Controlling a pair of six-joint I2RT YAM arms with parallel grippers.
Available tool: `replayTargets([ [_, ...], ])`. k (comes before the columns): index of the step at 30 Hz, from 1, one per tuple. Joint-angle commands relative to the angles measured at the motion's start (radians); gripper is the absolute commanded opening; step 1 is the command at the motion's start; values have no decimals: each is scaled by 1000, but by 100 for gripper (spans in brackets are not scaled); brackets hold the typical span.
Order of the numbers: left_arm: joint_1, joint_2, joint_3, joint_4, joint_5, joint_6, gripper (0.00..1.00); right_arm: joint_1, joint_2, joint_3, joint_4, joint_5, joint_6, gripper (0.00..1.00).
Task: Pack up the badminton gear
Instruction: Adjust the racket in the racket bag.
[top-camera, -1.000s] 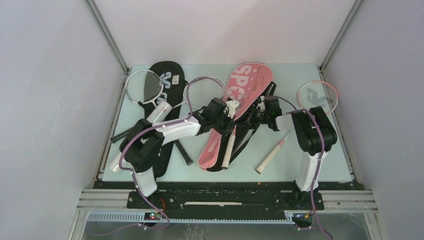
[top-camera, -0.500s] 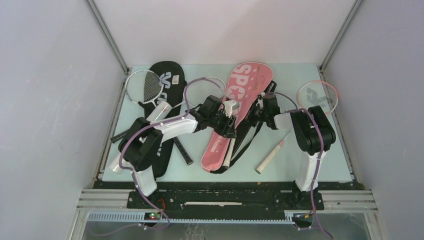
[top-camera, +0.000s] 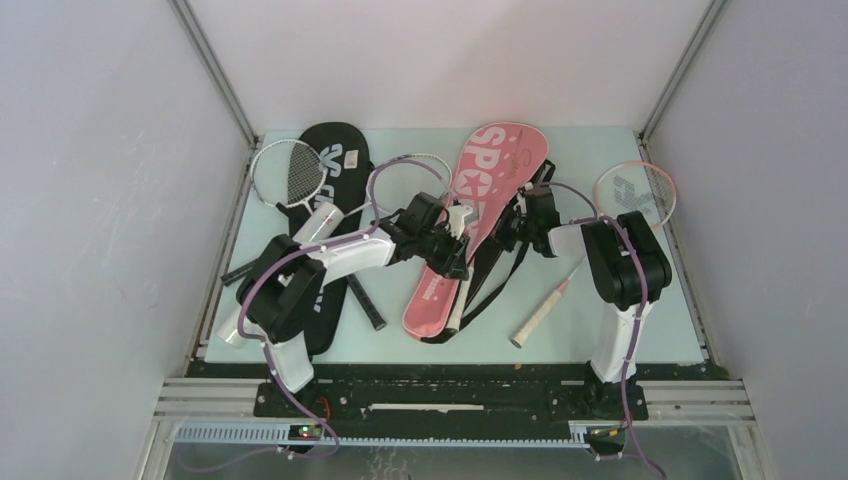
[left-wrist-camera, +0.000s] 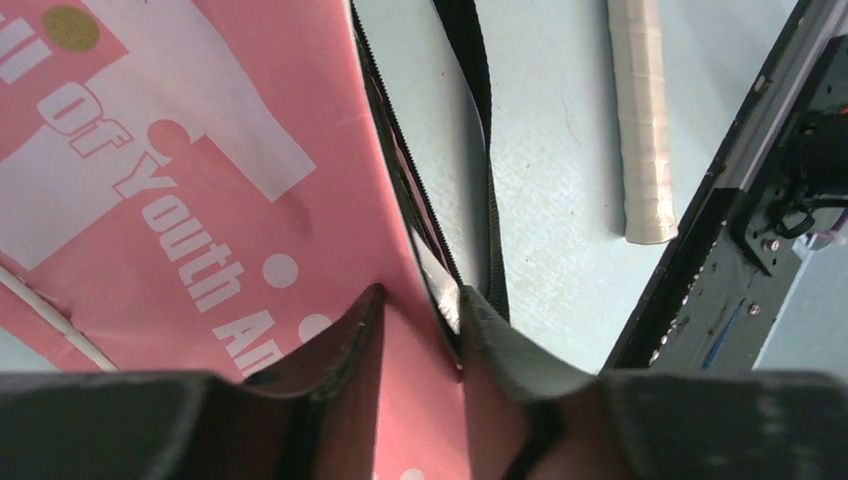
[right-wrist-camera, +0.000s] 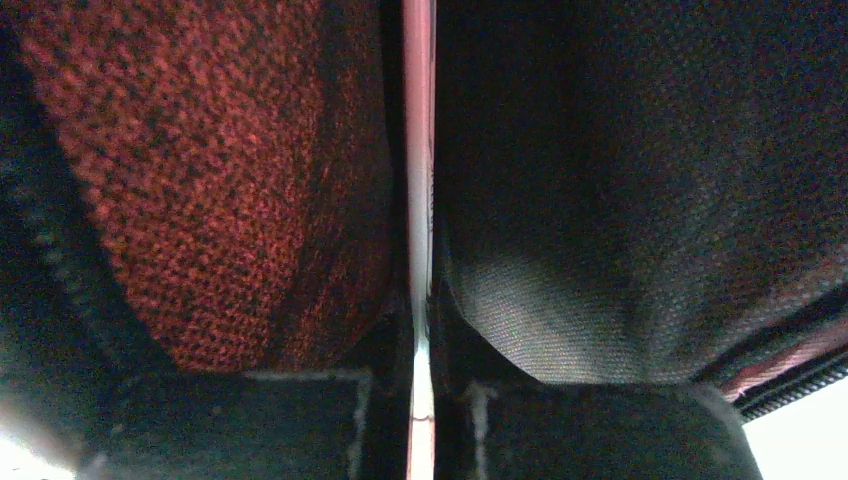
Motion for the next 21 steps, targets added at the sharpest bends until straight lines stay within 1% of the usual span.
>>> replayTargets([
  [1,-6,-40,-2,18,70,-24,28,0,-29,53,41,43,8,0],
  [2,-5,-40,-1,23,81,-35,22,1,-27,58,38,46,9,0],
  [5,-7,-45,3,44,116,-68,10,4,-28,60,43,53,13,0],
  [9,-15,-42,15,60,145,-103,1,6,-25,71,49,49,29,0],
  [17,-31,12,44,132,165,-219,0,26,-16,90,43,34,52,0],
  [19,-28,16,52,145,173,-240,0,30,-13,90,41,29,52,4],
  [21,-22,13,51,162,182,-258,0,33,-11,90,40,18,46,13],
])
